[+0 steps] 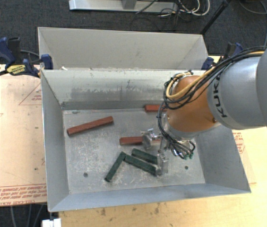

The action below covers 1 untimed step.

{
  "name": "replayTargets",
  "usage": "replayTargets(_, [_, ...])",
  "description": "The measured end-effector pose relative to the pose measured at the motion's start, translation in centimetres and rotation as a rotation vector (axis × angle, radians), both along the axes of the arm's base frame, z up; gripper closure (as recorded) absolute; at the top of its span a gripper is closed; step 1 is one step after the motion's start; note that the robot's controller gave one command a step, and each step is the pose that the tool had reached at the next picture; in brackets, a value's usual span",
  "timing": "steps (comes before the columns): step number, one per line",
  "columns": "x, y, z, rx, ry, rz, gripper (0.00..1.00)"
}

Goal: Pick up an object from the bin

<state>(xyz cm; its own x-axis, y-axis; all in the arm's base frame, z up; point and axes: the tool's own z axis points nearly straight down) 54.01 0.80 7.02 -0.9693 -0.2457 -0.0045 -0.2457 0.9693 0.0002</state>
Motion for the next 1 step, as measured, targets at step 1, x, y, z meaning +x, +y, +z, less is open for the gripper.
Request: replayTargets(1, [-0.13, 0.02, 0.08, 0.000, 0.001, 0.001, 1.00])
